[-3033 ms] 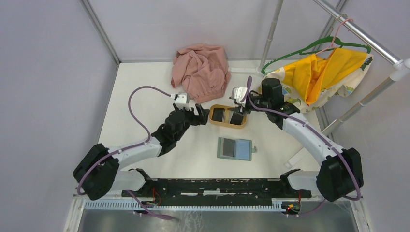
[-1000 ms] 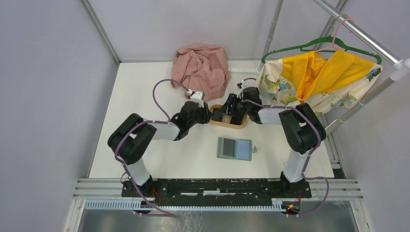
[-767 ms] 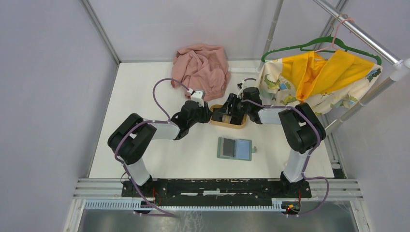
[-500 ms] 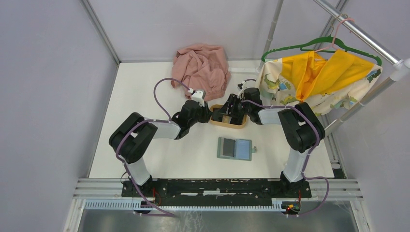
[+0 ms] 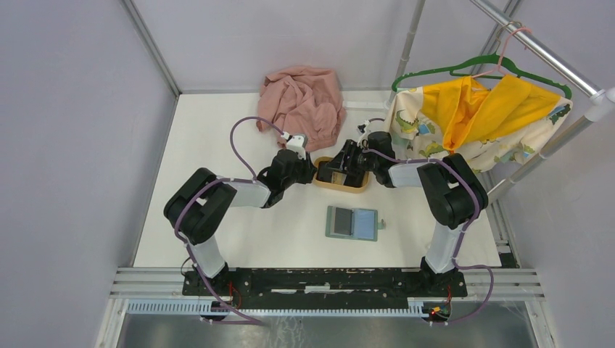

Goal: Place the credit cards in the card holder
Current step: Pick up the credit card from the storage box.

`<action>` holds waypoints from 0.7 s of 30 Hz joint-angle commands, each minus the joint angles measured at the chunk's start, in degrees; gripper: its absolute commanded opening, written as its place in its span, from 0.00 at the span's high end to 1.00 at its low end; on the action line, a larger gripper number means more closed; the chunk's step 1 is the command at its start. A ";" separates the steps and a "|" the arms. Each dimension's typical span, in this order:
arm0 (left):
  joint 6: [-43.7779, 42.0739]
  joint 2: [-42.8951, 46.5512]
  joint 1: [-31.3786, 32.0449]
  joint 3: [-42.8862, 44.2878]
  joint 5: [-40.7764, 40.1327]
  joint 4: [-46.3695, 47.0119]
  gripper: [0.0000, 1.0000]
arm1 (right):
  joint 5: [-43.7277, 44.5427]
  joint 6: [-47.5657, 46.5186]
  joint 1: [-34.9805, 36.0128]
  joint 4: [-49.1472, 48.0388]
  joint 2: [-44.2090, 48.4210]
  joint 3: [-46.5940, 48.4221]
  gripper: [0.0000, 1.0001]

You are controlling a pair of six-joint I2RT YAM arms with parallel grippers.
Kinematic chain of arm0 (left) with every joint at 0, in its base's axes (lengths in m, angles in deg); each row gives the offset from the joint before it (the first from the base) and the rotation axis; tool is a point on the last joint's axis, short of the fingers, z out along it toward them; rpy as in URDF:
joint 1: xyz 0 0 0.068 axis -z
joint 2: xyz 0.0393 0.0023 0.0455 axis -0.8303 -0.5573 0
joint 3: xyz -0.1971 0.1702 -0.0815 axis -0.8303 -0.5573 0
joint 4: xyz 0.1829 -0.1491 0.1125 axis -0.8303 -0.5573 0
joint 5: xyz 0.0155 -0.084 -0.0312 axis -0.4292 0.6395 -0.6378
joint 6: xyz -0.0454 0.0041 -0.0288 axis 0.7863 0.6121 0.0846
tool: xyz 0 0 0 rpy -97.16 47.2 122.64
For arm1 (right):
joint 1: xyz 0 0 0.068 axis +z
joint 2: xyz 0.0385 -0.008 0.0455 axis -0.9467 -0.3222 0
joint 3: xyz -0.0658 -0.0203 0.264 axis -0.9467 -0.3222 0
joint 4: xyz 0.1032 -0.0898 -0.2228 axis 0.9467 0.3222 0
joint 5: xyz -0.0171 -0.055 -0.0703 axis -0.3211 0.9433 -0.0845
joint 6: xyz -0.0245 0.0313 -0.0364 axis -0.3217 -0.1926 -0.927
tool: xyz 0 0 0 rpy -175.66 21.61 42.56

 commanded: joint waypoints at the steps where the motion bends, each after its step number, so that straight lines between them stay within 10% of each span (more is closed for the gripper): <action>1: -3.25 -0.50 0.27 2.31 3.60 1.70 0.72 | -4.58 2.10 0.75 -5.22 -0.38 0.04 0.48; 21: -3.45 -1.12 0.26 2.75 6.34 2.15 0.73 | -5.10 1.73 0.77 -6.06 -1.35 -0.19 0.53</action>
